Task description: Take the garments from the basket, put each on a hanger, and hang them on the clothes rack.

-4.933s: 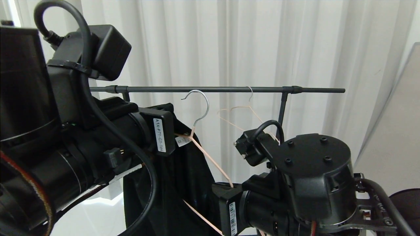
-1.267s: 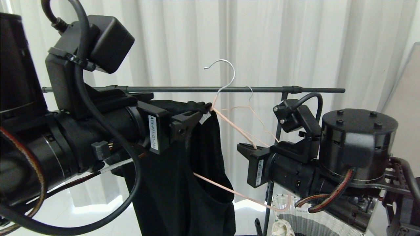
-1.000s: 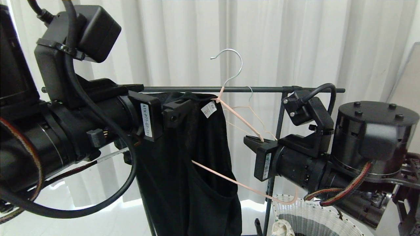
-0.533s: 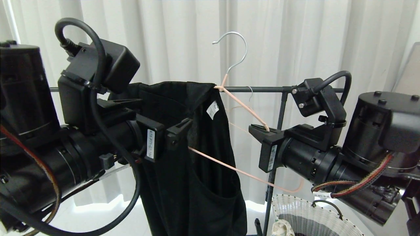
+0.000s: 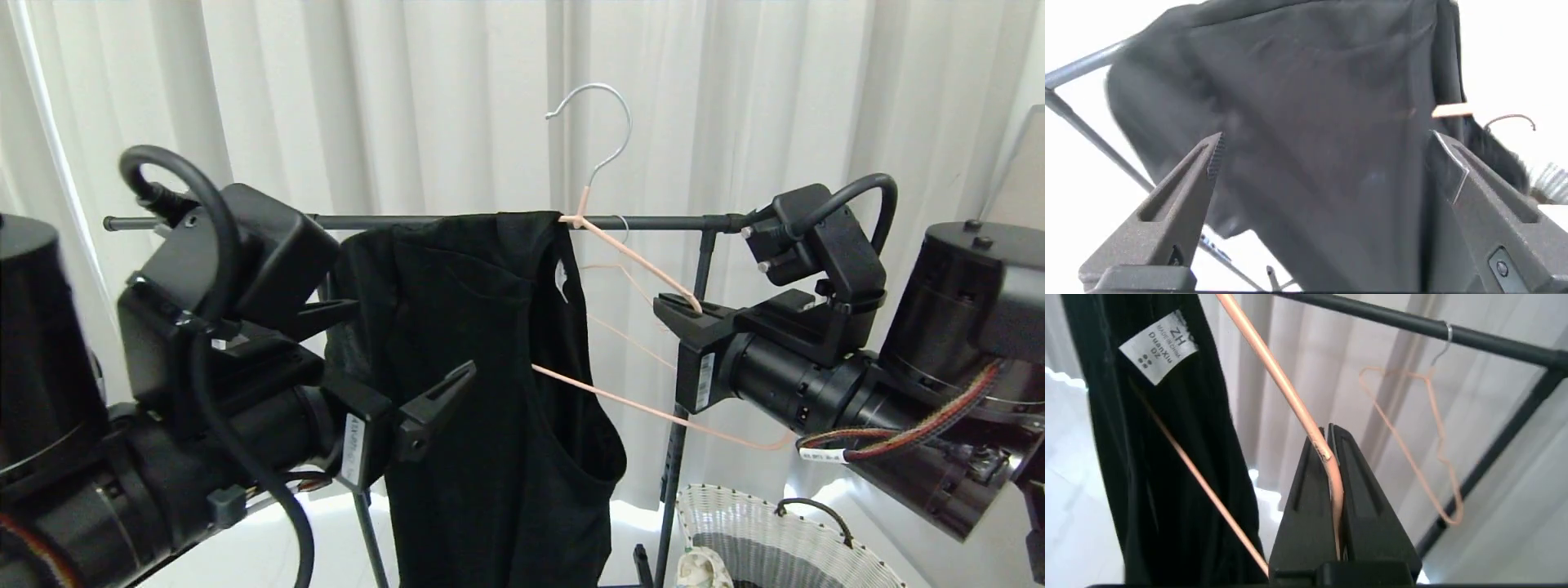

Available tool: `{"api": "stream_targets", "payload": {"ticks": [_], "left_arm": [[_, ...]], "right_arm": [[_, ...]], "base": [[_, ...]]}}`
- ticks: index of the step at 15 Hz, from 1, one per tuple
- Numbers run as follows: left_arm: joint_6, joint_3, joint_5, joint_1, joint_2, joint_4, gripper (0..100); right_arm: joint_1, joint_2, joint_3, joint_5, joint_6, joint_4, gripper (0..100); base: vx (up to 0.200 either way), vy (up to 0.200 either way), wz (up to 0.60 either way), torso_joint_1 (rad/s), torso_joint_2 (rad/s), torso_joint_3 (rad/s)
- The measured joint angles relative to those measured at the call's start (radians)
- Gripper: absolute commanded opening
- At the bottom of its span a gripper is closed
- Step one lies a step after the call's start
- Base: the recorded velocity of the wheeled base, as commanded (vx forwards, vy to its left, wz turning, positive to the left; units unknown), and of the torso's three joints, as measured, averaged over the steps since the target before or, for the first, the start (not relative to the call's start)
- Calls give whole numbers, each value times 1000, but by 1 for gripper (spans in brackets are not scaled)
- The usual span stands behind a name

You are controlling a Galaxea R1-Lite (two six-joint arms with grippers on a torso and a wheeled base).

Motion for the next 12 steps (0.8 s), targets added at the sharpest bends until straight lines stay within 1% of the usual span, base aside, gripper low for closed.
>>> {"api": "stream_targets", "payload": {"ticks": [1, 3, 5, 6, 7, 9, 10, 11, 12], "left_arm": [[16, 11, -44, 8, -31, -2, 100], [74, 25, -190, 41, -93, -4, 100], [99, 36, -332, 69, -136, -5, 100], [102, 47, -382, 80, -150, -4, 100], [103, 64, -416, 88, -158, -5, 100], [105, 104, -483, 93, -166, -5, 100], [111, 132, -537, 94, -168, -4, 100], [135, 170, -584, 94, -169, -4, 100], [153, 204, -606, 94, -164, -3, 100]], "right_arm": [[-5, -14, 30, 8, -27, -1, 0], [-10, -55, 110, 53, -72, 0, 0], [-10, -101, 189, 85, -95, -3, 0], [-2, -122, 221, 90, -103, -16, 0], [9, -141, 250, 93, -114, -30, 0], [50, -178, 313, 96, -144, -40, 0], [79, -194, 340, 95, -147, -46, 0], [114, -208, 369, 96, -156, -53, 0], [140, -220, 398, 96, -175, -76, 0]], "base": [[0, 0, 0, 0, 0, 0], [0, 0, 0, 0, 0, 0], [0, 0, 0, 0, 0, 0], [0, 0, 0, 0, 0, 0], [0, 0, 0, 0, 0, 0], [0, 0, 0, 0, 0, 0], [0, 0, 0, 0, 0, 0], [0, 0, 0, 0, 0, 0], [0, 0, 0, 0, 0, 0]]}}
